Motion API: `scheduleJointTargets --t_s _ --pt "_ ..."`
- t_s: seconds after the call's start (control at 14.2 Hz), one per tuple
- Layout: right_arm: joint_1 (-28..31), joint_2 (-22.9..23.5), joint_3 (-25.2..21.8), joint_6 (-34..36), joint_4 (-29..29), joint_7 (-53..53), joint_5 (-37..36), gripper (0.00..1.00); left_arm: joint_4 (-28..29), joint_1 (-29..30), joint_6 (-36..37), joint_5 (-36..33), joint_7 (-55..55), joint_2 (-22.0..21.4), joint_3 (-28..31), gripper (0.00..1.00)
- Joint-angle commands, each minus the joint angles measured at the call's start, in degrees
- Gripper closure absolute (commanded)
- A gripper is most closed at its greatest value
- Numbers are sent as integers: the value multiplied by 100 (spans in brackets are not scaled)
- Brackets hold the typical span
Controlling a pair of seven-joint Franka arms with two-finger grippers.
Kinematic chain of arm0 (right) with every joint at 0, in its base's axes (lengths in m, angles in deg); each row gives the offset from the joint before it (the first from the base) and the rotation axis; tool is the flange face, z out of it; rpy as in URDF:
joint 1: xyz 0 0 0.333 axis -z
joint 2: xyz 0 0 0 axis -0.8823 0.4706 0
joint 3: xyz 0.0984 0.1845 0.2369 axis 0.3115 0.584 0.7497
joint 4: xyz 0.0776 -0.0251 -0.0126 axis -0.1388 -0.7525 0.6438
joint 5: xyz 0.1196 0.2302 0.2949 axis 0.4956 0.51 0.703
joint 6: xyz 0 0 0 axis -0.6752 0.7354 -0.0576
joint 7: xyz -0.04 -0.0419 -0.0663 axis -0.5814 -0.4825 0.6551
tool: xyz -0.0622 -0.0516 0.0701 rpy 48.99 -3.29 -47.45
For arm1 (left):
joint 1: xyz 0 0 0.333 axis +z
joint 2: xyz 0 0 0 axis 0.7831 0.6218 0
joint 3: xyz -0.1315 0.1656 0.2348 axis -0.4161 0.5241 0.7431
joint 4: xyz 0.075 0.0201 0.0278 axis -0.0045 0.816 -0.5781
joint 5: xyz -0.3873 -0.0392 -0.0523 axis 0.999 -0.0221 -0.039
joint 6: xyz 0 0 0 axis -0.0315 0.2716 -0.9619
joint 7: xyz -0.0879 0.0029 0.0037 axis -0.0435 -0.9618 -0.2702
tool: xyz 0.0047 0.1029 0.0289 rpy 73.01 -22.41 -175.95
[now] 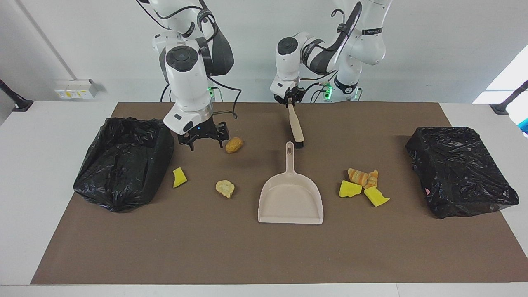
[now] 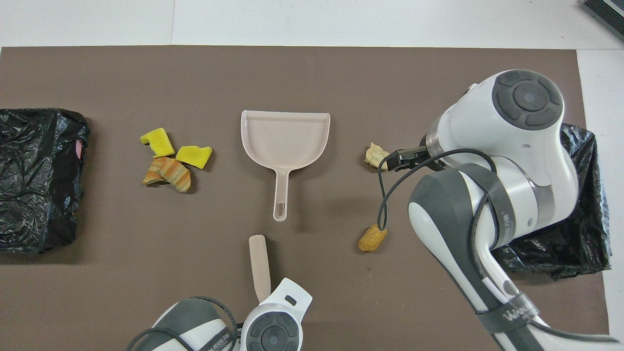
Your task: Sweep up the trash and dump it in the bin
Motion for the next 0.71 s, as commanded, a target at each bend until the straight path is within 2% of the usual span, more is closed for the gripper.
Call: scheduleJointTargets --t_s 0.0,0.21,0.35,0.64 --pt "-155 64 -18 -284 -24 258 76 0 -265 650 737 44 -607 -288 -16 100" --pt "-349 231 -18 -696 -7 477 76 0 -468 1432 1309 35 -1389 -648 -16 100" --pt "-673 424 -18 -995 37 1047 67 0 -634 2108 1565 18 -2065 -852 -8 100" --pt "-1130 775 -18 -1557 186 1776 50 0 -943 3365 1654 -18 -3313 -756 -16 100"
